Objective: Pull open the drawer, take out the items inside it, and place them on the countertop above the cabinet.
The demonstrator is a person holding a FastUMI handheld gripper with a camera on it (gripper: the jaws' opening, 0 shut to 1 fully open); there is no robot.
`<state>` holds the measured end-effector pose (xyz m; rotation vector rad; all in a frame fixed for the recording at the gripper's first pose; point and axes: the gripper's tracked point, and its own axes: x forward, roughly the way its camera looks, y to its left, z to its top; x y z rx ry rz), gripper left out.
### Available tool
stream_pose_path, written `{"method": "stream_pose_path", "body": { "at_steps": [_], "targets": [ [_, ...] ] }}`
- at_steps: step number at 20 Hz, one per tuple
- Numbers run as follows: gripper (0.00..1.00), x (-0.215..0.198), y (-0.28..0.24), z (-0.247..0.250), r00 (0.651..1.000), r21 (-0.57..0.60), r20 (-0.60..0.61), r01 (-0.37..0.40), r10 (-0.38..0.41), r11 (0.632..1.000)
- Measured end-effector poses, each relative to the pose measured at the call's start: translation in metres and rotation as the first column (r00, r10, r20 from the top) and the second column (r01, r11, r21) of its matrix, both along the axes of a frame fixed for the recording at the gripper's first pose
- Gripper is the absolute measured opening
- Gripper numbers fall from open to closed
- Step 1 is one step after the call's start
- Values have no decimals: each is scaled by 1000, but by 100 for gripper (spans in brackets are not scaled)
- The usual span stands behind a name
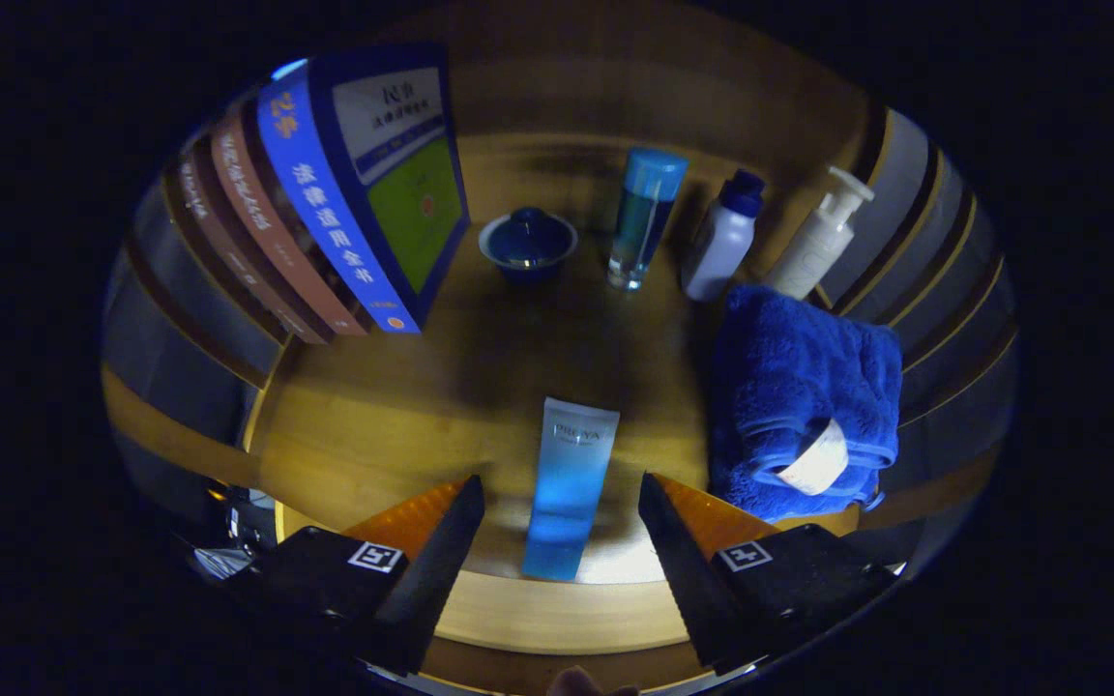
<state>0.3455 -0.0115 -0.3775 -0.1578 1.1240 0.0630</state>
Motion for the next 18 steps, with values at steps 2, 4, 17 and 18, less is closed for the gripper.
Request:
{"method": "stream_pose_path", "body": {
  "at_steps": [2, 4, 17, 18],
  "targets": [
    [100, 0, -6, 21, 992, -35, 118, -30, 34, 999],
    [100, -10, -1, 45, 975, -19, 219, -46, 49, 999],
    [100, -151, 11, 158, 702, 89, 712, -129, 27, 988],
    [100, -162, 7, 160, 681, 90, 733, -119, 15, 989]
  ]
}}
